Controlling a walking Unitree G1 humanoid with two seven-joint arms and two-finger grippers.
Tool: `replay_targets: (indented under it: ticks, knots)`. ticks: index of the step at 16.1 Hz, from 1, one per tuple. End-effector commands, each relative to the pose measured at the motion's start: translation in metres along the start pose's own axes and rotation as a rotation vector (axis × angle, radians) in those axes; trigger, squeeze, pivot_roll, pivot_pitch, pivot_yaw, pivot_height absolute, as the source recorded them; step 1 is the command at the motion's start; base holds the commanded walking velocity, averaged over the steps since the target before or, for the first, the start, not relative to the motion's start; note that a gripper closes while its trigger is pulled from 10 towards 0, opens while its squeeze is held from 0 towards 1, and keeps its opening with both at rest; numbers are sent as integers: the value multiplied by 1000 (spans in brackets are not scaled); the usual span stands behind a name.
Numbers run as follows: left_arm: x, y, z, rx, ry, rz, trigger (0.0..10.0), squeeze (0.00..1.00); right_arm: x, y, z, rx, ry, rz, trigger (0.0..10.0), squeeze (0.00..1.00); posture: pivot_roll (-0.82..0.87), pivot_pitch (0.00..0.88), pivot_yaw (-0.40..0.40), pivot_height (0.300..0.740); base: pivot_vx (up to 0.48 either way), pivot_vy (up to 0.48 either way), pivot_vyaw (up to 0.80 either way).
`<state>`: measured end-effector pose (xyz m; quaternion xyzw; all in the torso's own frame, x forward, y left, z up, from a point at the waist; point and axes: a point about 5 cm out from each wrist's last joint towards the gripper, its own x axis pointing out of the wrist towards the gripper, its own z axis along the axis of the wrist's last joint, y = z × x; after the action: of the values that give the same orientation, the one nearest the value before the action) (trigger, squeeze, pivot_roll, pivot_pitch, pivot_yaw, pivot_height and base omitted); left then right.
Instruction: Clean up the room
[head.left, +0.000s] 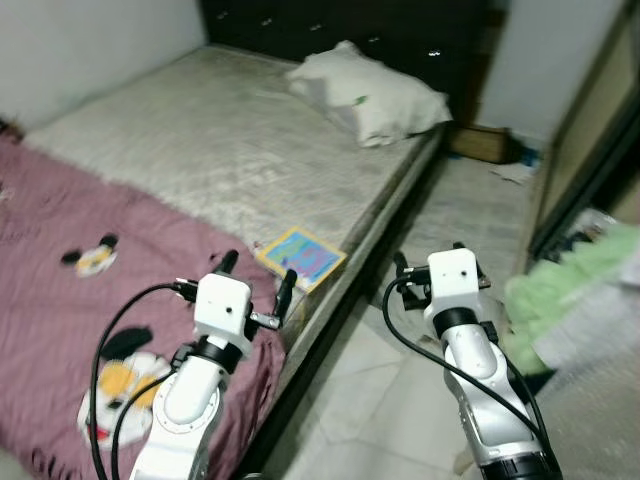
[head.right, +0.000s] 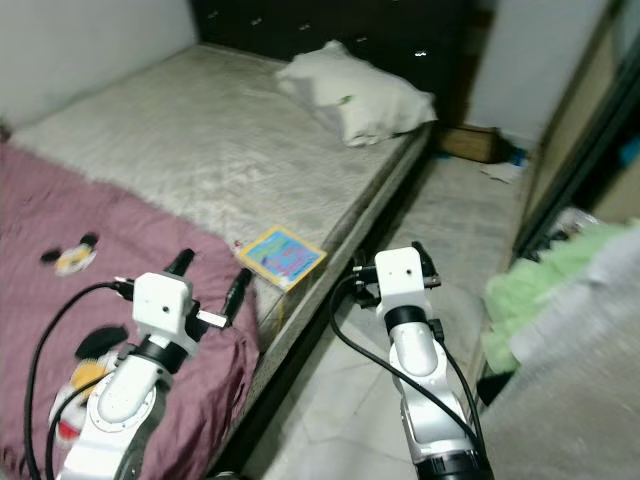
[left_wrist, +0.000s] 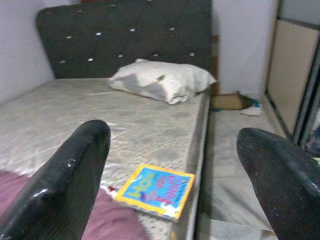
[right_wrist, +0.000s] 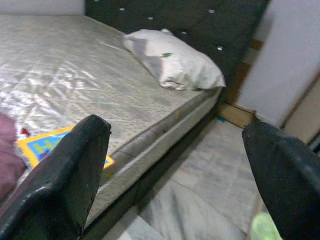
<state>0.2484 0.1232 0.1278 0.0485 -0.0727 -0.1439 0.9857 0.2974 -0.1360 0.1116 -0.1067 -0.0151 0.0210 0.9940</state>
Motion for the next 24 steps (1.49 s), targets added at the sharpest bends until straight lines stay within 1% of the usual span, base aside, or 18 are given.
replay_targets:
  ticks: [1,13,16,24]
  knots:
    - [-2,4,-1,9,9,7,10000,0,1,7,4,9,-15,26,10000,0,-12,121,-25,740,0,0,800]
    - [0,4,0,13,5,3,10000,0,1,8,5,16,-18,28,10000,0,-12,129,-27,740,0,0,800]
    - [1,4,0,14,3,8,10000,0,2,8,6,4,-24,26,10000,0,-12,127,-29,740,0,0,800]
    - [1,2,-1,11,2,-2,10000,0,3,8,5,8,-24,30,10000,0,-11,117,-26,740,0,0,800]
